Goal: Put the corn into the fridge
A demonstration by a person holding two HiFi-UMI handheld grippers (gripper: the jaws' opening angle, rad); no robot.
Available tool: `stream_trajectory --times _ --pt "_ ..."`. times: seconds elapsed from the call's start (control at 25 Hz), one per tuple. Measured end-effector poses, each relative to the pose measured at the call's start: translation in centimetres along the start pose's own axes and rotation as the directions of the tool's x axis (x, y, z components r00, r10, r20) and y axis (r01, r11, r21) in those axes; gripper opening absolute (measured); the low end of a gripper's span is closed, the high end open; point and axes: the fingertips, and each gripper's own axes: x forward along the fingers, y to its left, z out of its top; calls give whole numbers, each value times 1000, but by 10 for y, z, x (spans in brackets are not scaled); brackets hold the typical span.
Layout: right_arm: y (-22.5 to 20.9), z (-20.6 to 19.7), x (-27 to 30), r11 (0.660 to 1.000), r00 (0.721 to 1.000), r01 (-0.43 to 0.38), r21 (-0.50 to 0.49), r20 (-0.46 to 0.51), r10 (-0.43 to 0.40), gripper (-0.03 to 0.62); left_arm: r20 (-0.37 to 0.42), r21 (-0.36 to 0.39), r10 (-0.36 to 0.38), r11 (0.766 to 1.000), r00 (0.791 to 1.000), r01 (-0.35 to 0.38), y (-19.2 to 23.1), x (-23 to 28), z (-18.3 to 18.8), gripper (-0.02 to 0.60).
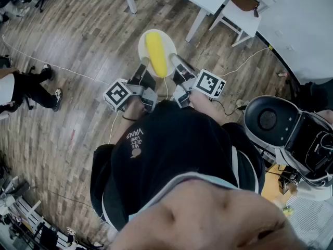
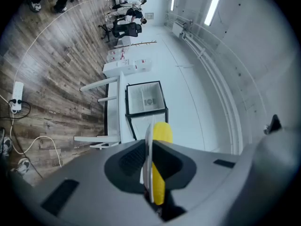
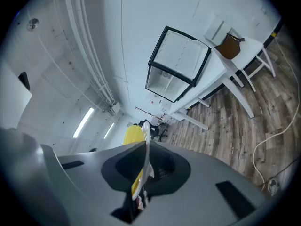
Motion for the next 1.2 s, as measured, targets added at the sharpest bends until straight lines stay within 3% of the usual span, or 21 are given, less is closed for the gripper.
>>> stream_trajectory --times 0.2,0.56,0.72,1.04,1.2 --pt "13 -1 5 998 999 -51 -48 4 51 31 -4 -10 -4 1000 1000 4 0 -4 3 41" --pt "19 -13 5 997 998 -48 -52 27 49 31 -18 -12 -5 1000 1000 5 5 -17 8 41" --pt "17 -19 7 1000 999 -7 -20 40 8 32 -29 -5 14 1000 999 -14 11 -21 14 41" --pt "29 -34 14 996 995 -66 -58 69 70 32 -56 -18 6 1000 998 -7 20 -35 19 41" --pt "19 -51 12 1000 998 26 -17 66 -24 32 -55 -28 20 999 998 -21 28 -46 25 41"
